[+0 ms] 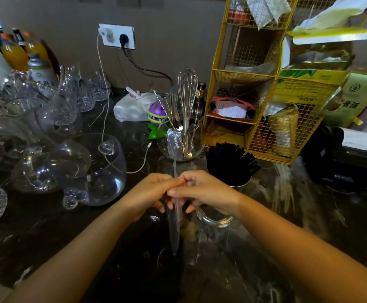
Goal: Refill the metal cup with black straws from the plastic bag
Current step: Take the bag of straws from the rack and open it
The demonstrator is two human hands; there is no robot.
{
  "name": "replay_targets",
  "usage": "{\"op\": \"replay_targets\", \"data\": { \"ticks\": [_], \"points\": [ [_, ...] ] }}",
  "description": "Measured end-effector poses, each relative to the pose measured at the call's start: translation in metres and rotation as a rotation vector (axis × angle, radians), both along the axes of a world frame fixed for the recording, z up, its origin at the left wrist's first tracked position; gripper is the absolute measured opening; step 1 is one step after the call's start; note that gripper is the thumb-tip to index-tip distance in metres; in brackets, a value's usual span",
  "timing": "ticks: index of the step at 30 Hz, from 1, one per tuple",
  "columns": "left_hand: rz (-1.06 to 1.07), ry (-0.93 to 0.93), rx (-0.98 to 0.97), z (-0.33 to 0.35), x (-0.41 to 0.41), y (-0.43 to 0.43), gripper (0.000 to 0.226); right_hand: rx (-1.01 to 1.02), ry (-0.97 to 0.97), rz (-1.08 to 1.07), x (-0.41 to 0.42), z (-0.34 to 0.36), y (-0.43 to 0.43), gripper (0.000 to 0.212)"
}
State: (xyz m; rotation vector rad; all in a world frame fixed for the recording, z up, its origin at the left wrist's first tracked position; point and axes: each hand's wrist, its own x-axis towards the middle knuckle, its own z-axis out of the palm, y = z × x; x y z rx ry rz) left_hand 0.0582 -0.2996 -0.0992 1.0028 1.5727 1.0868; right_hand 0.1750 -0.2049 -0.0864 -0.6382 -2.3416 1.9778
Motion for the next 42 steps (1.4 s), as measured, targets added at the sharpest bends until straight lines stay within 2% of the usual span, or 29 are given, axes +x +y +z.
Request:
{"op": "replay_targets", "data": {
  "ticks": [11,16,21,29,32,35,39,42],
  "points": [
    [-0.054,-0.041,-0.019,0.006,0.002,-0.001,0.031,-0.060,0.011,-0.056,0.004,-0.006,0.000,0.016],
    [-0.095,-0.017,-0.018,0.001,0.001,-0.005,0.032,-0.010,-0.020,-0.048,0.006,-0.005,0.000,0.016],
    [-0.057,0.016,0.040,-0.003,0.007,-0.008,0.034,-0.026,-0.054,-0.031,0.009,-0.001,-0.001,0.025],
    [0.023,-0.143,0.168,-0.001,0.016,-0.013,0.027,-0.158,0.107,-0.173,0.008,-0.013,-0.015,0.032],
    [0.098,-0.201,0.152,0.001,0.016,-0.014,0.030,-0.233,0.162,-0.273,0.010,-0.013,-0.015,0.035],
    [0.111,-0.088,0.110,0.004,0.012,-0.018,0.031,-0.160,0.122,-0.314,0.012,-0.013,-0.017,0.035],
    [0.053,0.081,0.020,0.011,-0.006,-0.024,0.022,0.078,0.000,-0.339,0.015,-0.010,-0.013,0.037],
    [0.097,0.240,-0.013,0.018,-0.015,-0.026,0.022,0.200,-0.085,-0.333,0.019,-0.005,-0.008,0.040]
  ]
}}
